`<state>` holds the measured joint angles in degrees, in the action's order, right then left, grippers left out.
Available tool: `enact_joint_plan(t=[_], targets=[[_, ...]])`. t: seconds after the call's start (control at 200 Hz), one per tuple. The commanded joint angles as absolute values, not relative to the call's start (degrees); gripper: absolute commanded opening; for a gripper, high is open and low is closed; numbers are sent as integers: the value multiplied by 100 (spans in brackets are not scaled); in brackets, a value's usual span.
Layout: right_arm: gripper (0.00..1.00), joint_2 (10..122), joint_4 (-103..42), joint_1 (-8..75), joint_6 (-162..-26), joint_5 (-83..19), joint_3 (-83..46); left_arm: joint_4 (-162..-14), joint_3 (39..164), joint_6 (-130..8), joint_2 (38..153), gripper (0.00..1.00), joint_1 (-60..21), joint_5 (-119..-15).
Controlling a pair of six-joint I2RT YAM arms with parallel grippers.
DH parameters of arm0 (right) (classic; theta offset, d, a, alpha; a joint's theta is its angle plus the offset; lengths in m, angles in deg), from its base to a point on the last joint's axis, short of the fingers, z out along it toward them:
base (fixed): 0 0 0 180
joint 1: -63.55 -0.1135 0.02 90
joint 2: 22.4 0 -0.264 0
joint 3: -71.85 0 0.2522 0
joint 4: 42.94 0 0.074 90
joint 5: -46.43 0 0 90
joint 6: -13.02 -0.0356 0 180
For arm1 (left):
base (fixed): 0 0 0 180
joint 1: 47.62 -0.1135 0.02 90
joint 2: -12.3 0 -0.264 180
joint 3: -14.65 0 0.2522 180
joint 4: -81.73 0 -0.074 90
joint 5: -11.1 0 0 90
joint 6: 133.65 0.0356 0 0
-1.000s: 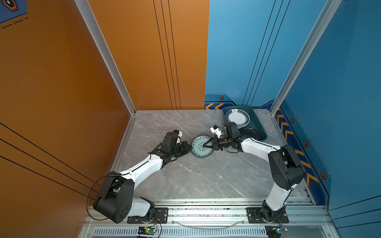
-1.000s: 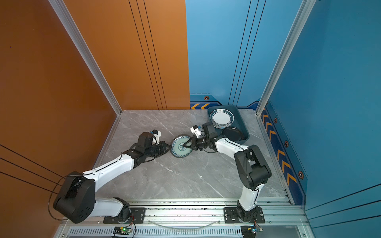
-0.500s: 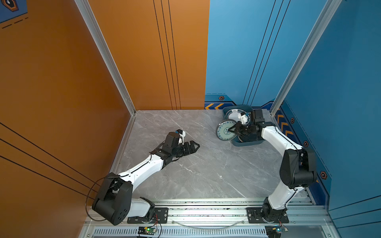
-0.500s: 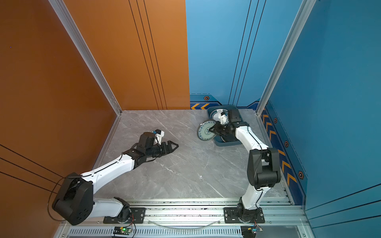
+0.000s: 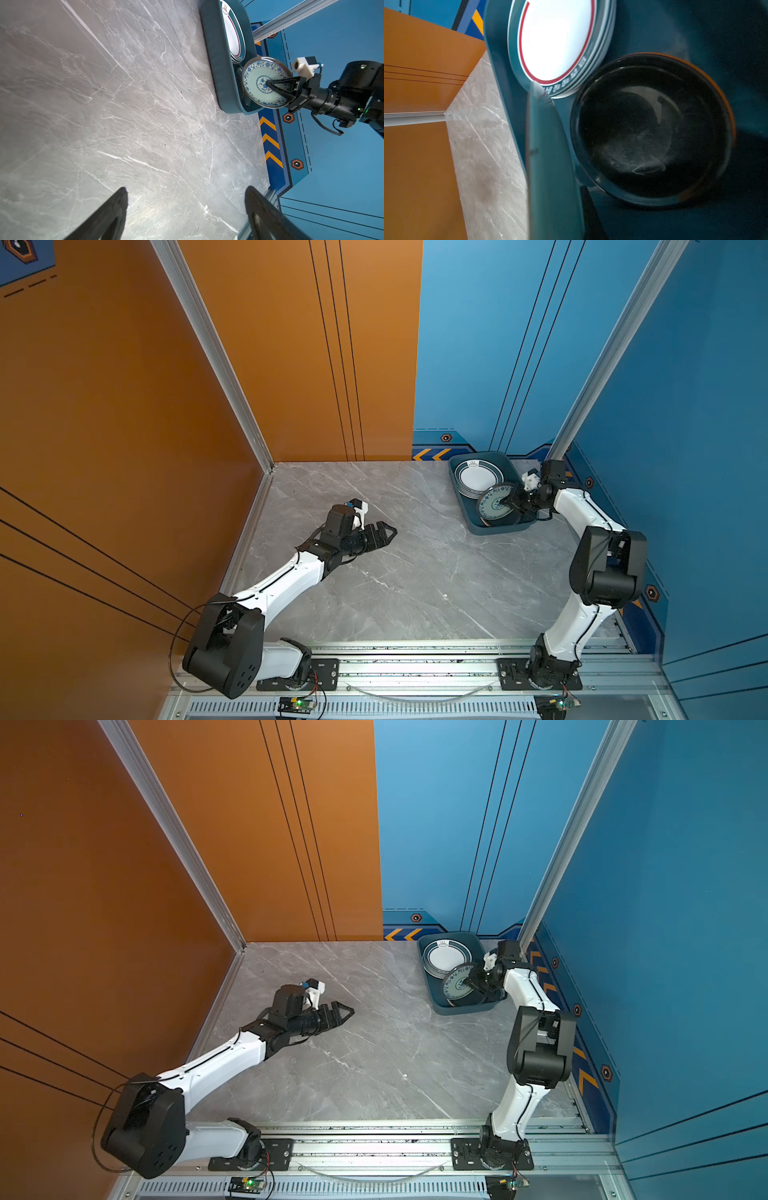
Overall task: Place the plates into the plastic bin on the countertop
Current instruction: Place the plate in the plastic bin.
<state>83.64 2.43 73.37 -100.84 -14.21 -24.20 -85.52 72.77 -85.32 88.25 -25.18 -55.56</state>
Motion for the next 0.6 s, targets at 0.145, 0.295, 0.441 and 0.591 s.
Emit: enact_joint_plan(t=[0.145, 0.295, 0.441, 0.591], targets=[[0, 8493, 509, 7436, -9834, -1843, -2366, -8437, 7124, -8366, 8666, 88, -2677, -5266], [0, 8662, 527, 7514, -9825, -2009, -2375, -8459, 7041, -8366, 8618, 88, -2745, -5218], [1, 8746, 527, 7524, -9825, -2060, -2391, -8485, 6975, -8364, 8597, 88, -2790, -5183], [15, 8721, 566, 7539, -9826, -2216, -2388, -8495, 6922, -8365, 8587, 88, -2813, -5161]])
